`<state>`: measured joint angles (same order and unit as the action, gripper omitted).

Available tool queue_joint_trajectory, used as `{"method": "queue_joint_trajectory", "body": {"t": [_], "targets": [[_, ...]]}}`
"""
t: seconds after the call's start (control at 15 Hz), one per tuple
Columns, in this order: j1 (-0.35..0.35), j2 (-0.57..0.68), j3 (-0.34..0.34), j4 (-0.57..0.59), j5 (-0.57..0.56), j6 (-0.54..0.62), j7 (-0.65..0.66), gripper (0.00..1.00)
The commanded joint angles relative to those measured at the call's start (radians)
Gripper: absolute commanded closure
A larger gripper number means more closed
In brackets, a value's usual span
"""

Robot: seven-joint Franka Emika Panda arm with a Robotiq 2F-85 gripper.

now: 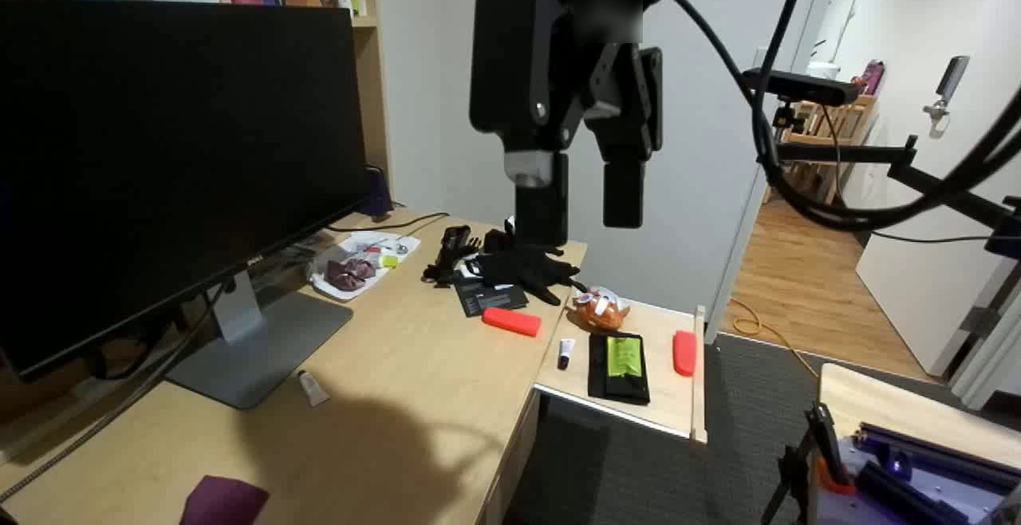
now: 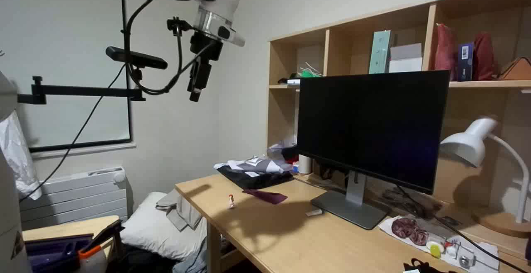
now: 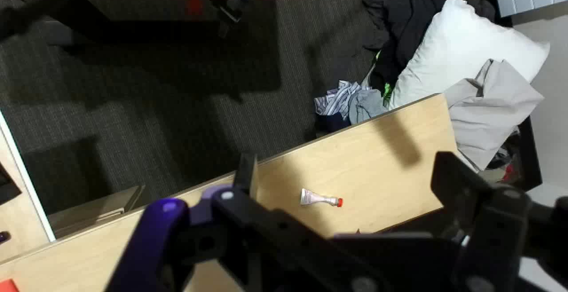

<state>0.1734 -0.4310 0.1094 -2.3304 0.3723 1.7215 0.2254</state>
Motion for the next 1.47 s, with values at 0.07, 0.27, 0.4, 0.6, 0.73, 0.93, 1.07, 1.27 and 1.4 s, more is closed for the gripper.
{"method": "queue_joint_trajectory", "body": {"t": [0.07,0.27,0.4,0.6,0.73,0.93,1.07,1.27,1.4], "targets": [[-0.02,0.0,0.017,0.002,0.006,-0.004,-0.006,0.0],[-0.02,0.0,0.017,0.002,0.006,-0.004,-0.006,0.0],[-0.03,0.007,0.04,0.005,-0.02,0.075,0.022,0.0],[-0.066,0.052,0.062,0.007,-0.069,0.281,0.069,0.0],[-0.092,0.108,0.071,0.017,-0.132,0.402,0.112,0.0],[-0.126,0.199,0.084,0.027,-0.243,0.554,0.215,0.0],[-0.145,0.281,0.09,0.048,-0.328,0.627,0.306,0.0],[-0.148,0.414,0.07,0.107,-0.424,0.7,0.438,0.0],[-0.136,0.497,0.045,0.156,-0.489,0.734,0.556,0.0]]}}
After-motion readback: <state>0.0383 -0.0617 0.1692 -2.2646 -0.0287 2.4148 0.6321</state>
